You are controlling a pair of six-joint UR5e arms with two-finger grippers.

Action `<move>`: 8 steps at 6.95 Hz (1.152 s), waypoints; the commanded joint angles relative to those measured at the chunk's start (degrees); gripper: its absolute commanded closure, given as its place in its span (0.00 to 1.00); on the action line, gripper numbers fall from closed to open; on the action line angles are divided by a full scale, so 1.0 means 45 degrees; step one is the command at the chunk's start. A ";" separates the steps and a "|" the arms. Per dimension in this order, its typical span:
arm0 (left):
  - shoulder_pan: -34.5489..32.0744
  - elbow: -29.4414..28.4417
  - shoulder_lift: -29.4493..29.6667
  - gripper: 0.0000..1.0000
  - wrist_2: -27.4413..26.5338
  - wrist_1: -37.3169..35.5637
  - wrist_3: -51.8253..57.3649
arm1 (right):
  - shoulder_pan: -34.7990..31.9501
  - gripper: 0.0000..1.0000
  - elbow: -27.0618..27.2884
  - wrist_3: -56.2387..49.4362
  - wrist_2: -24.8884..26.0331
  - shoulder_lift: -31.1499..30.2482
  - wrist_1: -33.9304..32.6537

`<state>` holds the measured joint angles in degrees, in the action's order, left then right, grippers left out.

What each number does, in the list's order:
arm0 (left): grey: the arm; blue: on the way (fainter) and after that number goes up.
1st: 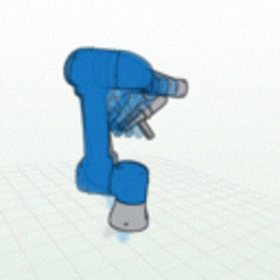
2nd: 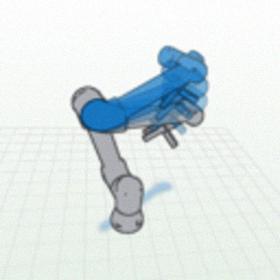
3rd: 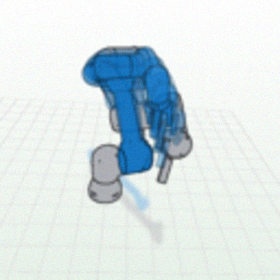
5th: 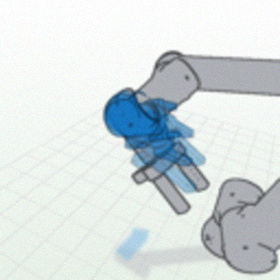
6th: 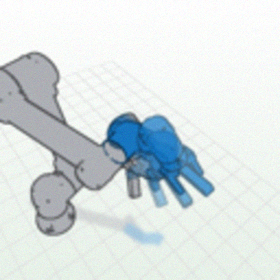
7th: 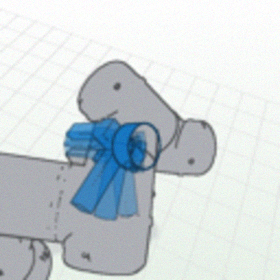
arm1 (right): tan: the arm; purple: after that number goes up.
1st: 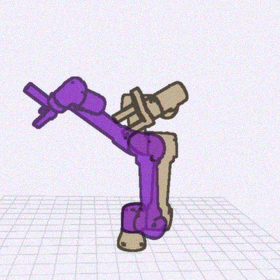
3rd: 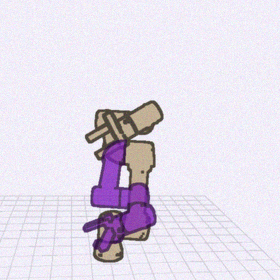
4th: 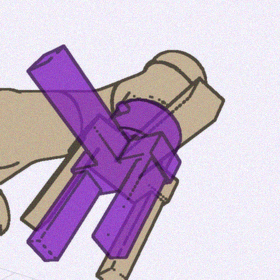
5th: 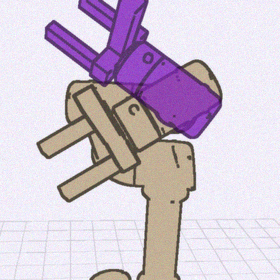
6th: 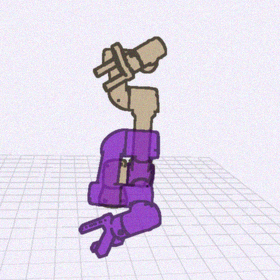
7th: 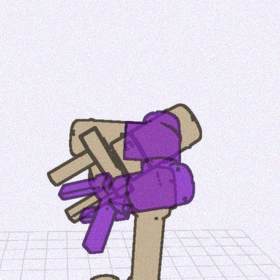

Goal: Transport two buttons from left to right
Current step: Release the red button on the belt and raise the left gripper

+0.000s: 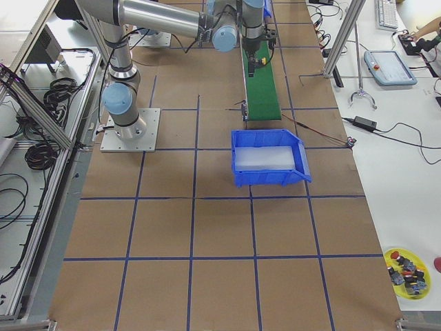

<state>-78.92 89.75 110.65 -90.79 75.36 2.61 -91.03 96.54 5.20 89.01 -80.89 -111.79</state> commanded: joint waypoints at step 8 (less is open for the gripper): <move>-0.0041 0.1346 0.0606 0.00 0.0292 -0.3367 -0.0052 | -0.0046 0.00 0.0051 0.0017 -0.0034 0.1041 -0.1192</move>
<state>-79.18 96.51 113.45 -89.41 60.65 2.25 -91.29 96.81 5.28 88.86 -76.58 -117.08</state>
